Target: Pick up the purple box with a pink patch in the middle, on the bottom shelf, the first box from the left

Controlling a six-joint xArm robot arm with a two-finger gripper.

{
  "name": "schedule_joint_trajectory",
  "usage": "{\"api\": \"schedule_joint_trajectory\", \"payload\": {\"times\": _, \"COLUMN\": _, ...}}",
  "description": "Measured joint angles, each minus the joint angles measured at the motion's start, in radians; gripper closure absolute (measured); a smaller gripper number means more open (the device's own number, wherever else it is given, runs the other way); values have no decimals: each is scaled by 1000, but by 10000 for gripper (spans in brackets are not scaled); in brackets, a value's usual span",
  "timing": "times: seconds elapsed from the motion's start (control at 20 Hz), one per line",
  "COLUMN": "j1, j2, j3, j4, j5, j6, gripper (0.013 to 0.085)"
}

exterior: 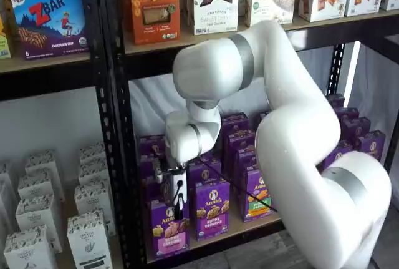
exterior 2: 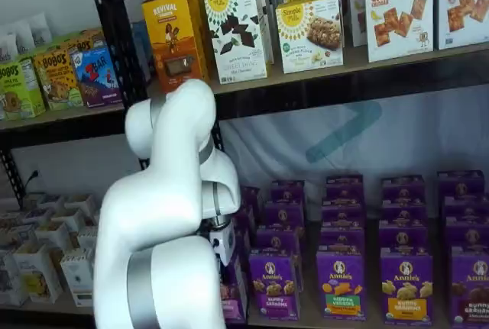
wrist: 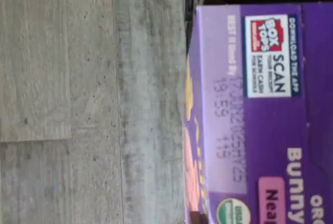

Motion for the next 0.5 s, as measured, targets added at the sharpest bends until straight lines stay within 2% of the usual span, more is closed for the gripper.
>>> {"api": "schedule_joint_trajectory", "payload": {"times": 0.3, "j1": 9, "j2": -77, "j3": 108, "j4": -19, "j5": -18, "j6": 25, "gripper": 690}}
{"api": "schedule_joint_trajectory", "payload": {"times": 0.5, "j1": 11, "j2": -156, "j3": 228, "j4": -16, "j5": -59, "j6": 23, "gripper": 690}}
